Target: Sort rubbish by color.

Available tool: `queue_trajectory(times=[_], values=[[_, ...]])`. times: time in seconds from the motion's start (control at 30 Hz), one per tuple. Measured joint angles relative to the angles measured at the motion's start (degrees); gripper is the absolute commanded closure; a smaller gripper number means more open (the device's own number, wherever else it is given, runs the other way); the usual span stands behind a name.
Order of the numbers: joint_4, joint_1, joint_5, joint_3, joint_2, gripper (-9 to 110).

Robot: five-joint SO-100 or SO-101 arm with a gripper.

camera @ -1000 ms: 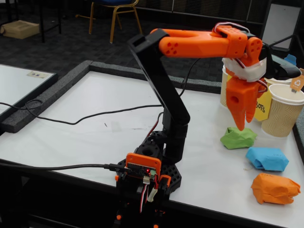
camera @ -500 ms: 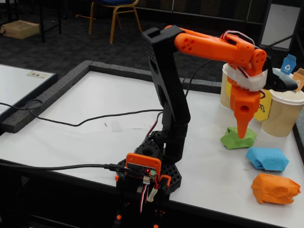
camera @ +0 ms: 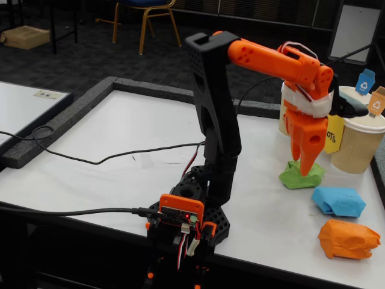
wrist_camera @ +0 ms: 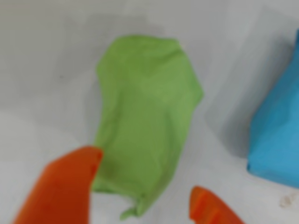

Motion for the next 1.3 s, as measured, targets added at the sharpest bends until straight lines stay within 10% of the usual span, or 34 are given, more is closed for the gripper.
queue_trajectory(times=[0.6, 1.3], values=[[-9.7, -0.1, 0.0, 0.0, -9.1, 101], [10.6, -0.1, 16.9, -10.8, 14.0, 101]])
